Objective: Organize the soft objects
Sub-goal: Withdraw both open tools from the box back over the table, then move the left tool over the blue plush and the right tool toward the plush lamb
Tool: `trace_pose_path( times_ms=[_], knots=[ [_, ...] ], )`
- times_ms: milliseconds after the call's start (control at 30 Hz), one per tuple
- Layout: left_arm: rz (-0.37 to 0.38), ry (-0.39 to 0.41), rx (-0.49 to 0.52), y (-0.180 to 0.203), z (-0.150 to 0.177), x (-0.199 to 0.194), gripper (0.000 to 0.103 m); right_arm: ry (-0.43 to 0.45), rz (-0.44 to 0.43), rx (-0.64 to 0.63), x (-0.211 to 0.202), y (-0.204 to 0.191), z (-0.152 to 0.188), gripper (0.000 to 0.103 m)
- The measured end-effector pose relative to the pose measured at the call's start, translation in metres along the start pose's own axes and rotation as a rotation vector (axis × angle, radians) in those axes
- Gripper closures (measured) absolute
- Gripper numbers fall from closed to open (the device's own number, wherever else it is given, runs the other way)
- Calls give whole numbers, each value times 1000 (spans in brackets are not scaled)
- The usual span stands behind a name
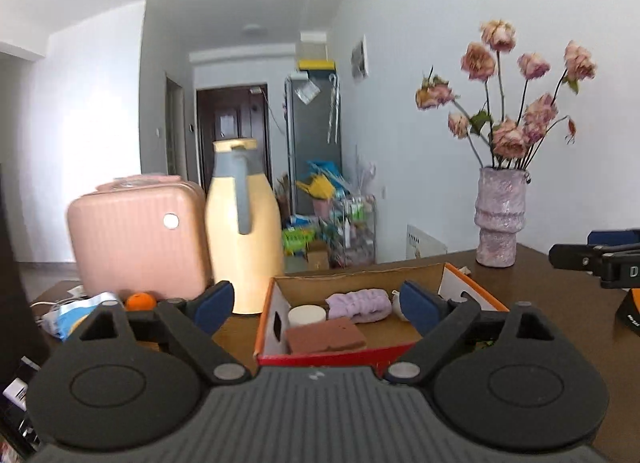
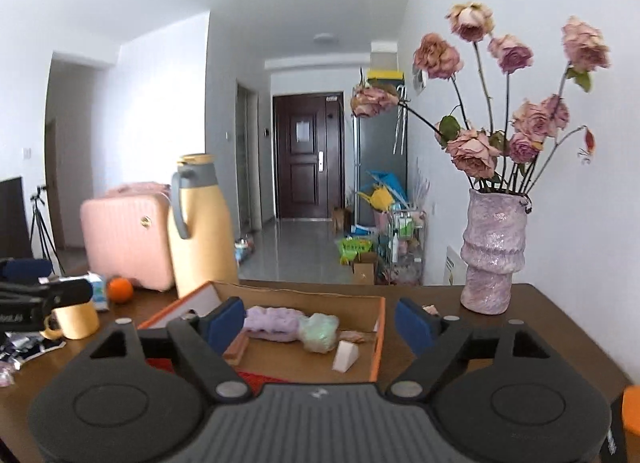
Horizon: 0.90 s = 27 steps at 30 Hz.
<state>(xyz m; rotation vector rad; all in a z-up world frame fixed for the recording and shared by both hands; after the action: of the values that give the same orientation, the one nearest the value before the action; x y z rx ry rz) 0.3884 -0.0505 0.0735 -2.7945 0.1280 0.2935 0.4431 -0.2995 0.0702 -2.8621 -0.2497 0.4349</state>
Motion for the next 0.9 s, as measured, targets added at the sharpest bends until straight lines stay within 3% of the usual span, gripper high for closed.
trace_pose_path(
  times_ms=[233,467,767,900],
  knots=[
    [0,38,-12,6,40,-76,4,55,-35,51,-66,-21,42,17],
    [36,-5,-76,19,105,-147,3,49,-88,15,-140,-43,110,14],
    [81,-56,-51,38,141,-185,3,-23,-111,121,-204,-42,196,14],
    [92,-56,-56,43,138,-179,3,-54,-107,142,-207,-37,205,14]
  ],
)
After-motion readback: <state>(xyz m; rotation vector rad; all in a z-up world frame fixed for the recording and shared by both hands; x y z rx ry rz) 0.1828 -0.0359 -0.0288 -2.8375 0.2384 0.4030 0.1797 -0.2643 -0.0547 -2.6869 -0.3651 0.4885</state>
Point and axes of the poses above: each gripper's, at about its wrist camera, not at the fingertips, and x roughly the way its jaws point, y to its right, z to its underside, the point moved 7 cm from there along x, roughly the way its jaws point, and after that the axes turned 15 degrees about x, right-handed, at the moved point
